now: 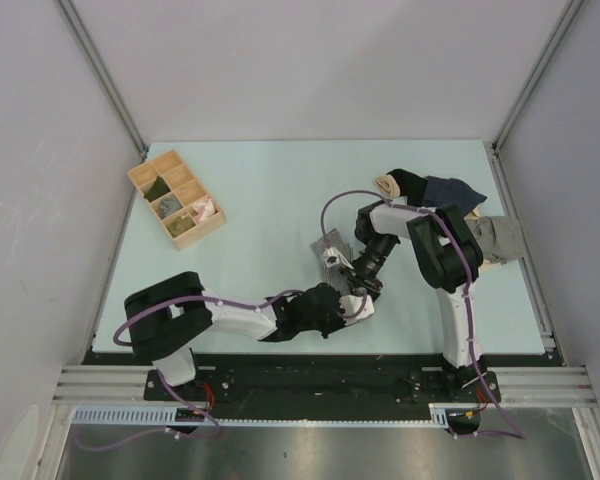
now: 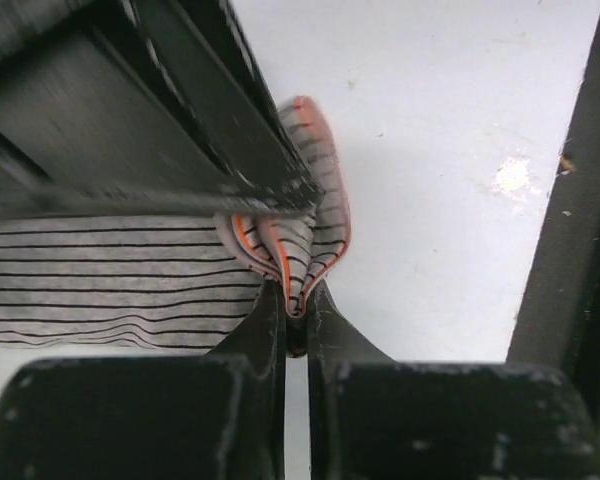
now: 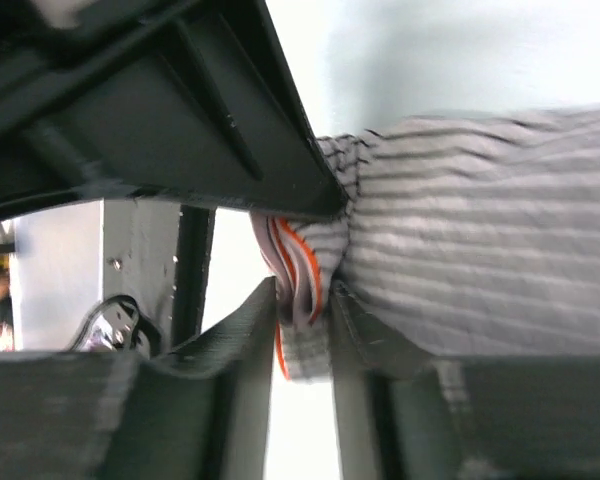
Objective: Roll the underwear
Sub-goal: Roll the underwear to the center of the board.
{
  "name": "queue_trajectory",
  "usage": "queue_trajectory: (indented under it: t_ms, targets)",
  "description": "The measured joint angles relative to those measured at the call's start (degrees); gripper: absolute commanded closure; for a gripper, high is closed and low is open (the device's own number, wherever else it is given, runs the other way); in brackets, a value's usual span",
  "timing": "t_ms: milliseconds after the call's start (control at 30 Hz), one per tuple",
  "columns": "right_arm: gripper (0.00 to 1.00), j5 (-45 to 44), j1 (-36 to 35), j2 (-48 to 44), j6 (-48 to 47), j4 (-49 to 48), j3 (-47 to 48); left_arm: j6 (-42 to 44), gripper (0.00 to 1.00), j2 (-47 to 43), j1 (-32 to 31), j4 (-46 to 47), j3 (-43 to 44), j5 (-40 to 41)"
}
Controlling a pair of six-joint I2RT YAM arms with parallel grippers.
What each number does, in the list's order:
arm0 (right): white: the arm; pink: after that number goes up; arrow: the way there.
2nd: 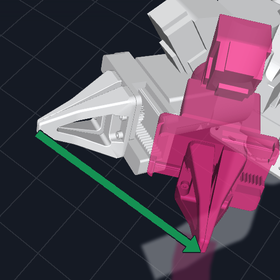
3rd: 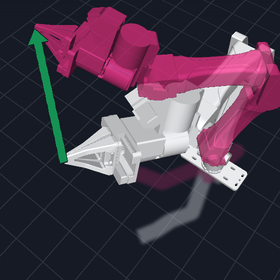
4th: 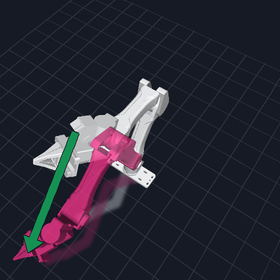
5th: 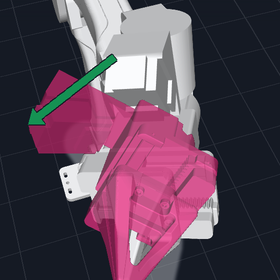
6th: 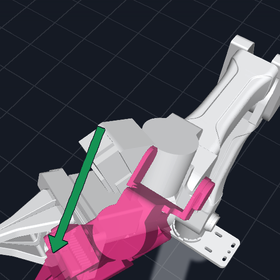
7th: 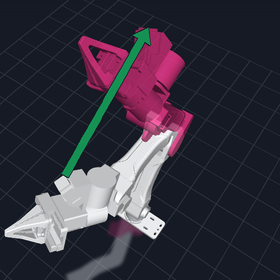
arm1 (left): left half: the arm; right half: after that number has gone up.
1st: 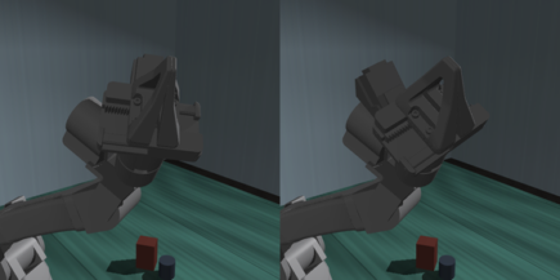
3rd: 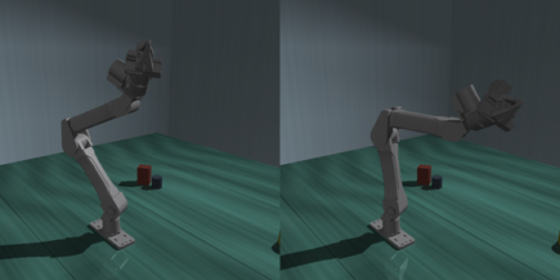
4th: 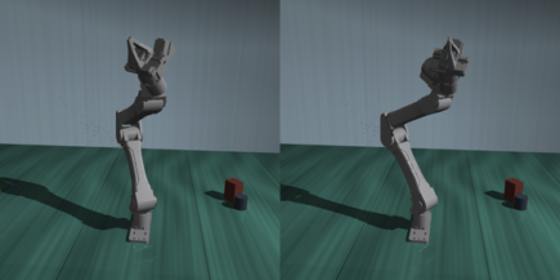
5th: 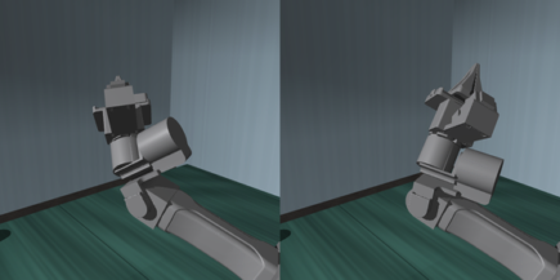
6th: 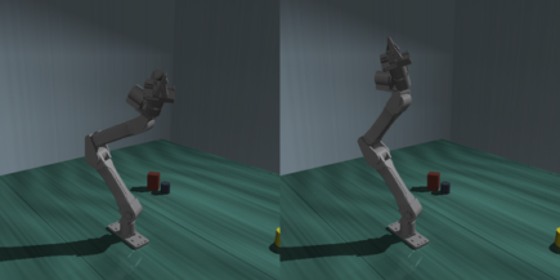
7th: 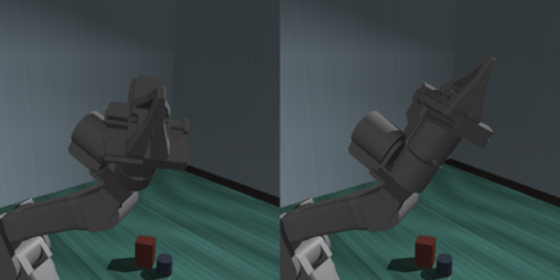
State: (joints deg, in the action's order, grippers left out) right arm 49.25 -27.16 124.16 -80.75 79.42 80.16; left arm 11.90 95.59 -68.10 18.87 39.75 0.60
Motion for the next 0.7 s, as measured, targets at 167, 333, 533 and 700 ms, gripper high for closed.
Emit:
queue_trajectory:
  t_ms: [167,333,533,700]
  targets:
    - [0.57,1.22,5.09,-7.80,3.89,-2.80,0.46,-6.32,0.99,-1.27,6.05,-0.52,-0.48,-9.77]
    - [0.57,2.69,12.31,-15.58,3.50,-4.74,2.08,-15.63,1.00,-2.69,14.97,2.25,-4.24,-21.73]
    - [0.54,5.62,13.51,-24.30,-12.87,-4.33,-4.26,-31.54,0.99,3.93,26.60,11.17,-5.68,-38.32]
    - [0.51,4.22,4.17,-34.18,-15.26,-10.60,-14.45,-41.92,0.99,12.39,31.26,16.59,-2.64,-49.57]
